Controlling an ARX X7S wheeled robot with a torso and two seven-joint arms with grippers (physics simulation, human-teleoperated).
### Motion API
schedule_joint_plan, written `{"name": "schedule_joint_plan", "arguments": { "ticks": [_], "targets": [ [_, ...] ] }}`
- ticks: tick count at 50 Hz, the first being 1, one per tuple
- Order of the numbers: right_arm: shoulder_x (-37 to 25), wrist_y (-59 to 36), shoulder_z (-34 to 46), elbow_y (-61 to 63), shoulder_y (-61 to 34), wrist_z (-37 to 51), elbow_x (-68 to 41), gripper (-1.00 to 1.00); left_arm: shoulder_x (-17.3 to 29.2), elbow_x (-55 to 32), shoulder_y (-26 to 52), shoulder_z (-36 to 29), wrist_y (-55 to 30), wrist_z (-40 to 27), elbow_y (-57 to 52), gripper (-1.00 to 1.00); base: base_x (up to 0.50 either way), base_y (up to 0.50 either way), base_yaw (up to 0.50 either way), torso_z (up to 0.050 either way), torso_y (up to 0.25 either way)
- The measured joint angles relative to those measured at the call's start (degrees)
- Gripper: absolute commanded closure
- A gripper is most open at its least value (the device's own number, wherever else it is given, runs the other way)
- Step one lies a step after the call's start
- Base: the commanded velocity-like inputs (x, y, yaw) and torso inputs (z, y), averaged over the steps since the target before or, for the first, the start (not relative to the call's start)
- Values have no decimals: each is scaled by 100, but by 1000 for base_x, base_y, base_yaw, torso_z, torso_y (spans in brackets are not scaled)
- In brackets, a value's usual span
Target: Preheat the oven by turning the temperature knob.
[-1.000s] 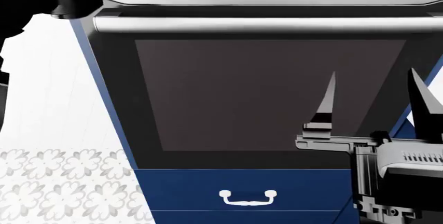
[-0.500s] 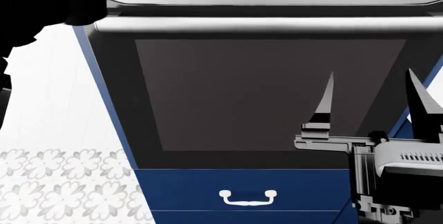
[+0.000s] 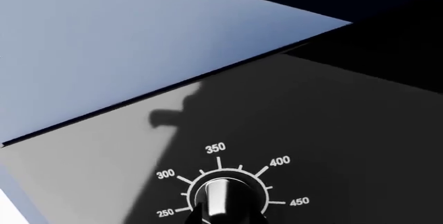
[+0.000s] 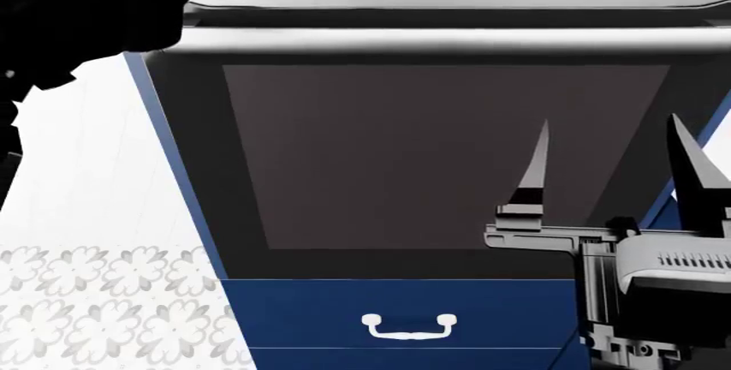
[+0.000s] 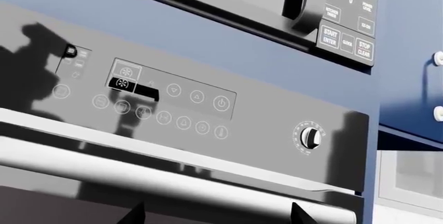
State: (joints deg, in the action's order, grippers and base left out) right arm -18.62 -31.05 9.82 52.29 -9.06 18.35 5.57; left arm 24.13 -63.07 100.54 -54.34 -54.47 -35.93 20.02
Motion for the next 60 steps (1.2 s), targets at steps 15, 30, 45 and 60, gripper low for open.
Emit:
{"name": "schedule_joint_plan", "arguments": {
  "ticks": [15, 30, 45, 60],
  "targets": [
    [-17, -7, 15, 10, -4, 18, -14, -100, 21, 209, 28, -214, -16, 60, -111, 100, 10, -1, -5, 1, 0],
    [-30, -30, 3, 24, -16, 34, -46, -100, 53, 559, 87, -635, -30, 125, -296, 100, 11, -1, -5, 1, 0],
    [-48, -44, -10, 47, -14, 53, -72, -100, 75, 869, 121, -971, -61, 167, -460, 100, 10, -1, -6, 1, 0],
    [-64, -56, -7, 69, -12, 74, -84, -100, 99, 1134, 135, -1159, -95, 261, -570, 100, 8, 0, -4, 1, 0]
  ]
}}
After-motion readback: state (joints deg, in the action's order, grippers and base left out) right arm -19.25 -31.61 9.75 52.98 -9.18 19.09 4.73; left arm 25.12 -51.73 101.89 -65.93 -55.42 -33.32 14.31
